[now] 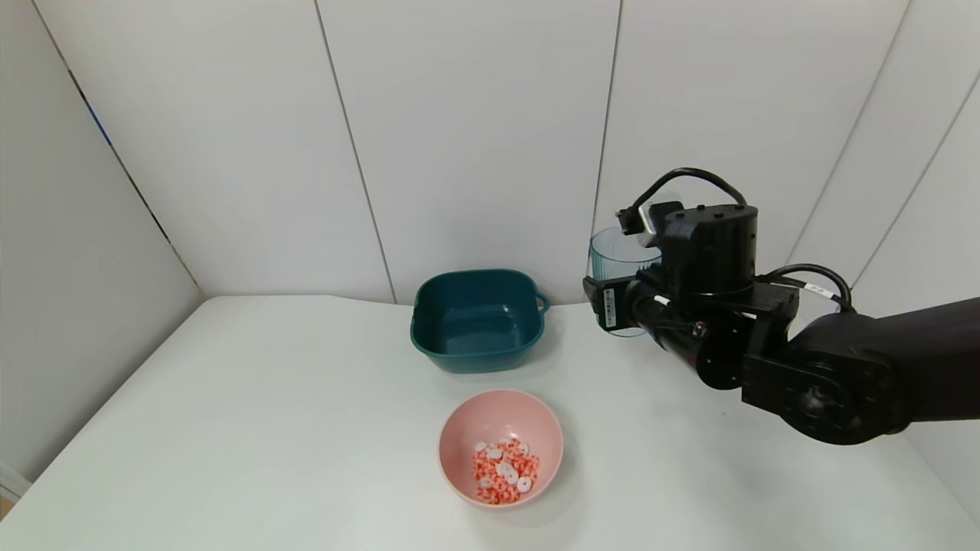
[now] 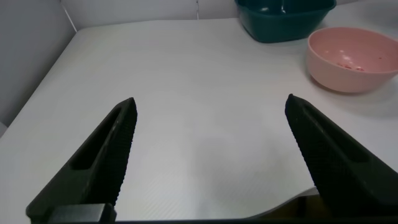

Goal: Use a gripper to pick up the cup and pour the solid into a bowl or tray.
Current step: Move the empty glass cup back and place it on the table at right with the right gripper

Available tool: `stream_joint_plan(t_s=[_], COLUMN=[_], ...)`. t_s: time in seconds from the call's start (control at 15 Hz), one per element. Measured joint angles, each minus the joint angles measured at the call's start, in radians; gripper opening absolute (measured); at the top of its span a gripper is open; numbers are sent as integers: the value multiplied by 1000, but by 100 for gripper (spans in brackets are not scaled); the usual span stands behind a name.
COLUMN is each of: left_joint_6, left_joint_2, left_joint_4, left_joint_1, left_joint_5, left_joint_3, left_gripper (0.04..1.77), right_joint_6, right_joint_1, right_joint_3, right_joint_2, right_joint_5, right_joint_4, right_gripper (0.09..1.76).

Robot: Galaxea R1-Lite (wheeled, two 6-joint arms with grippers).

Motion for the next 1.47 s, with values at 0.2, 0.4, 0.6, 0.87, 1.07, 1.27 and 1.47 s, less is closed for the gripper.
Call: stream_joint_plan(t_s=[0.2,0.4,0.6,0.87,1.07,1.27,1.47], left_joint_6=[0,0,0,0,0,0,0], left_joint_2=[0,0,0,0,0,0,0], left_joint_4=[0,0,0,0,0,0,0], left_joint_1=[0,0,0,0,0,0,0], left_joint_5=[0,0,0,0,0,0,0], left_joint_3=[0,0,0,0,0,0,0], left_gripper=[172,172,172,172,172,172,172], right_joint_6=[19,23,24,54,92,104,123], right_joint_1=[-25,-54,-73,-84,-86,-85,-86], right_joint_3=[51,67,69,66,62,58,54], right_joint_2=[63,129,190,250,287,309,333], right_joint_5=[-14,-30,-30,-30,-31,-31,-32], right_joint_4=[-173,-229,-297,-310,-308,-310,-310], right_gripper=[137,137,137,137,137,137,137])
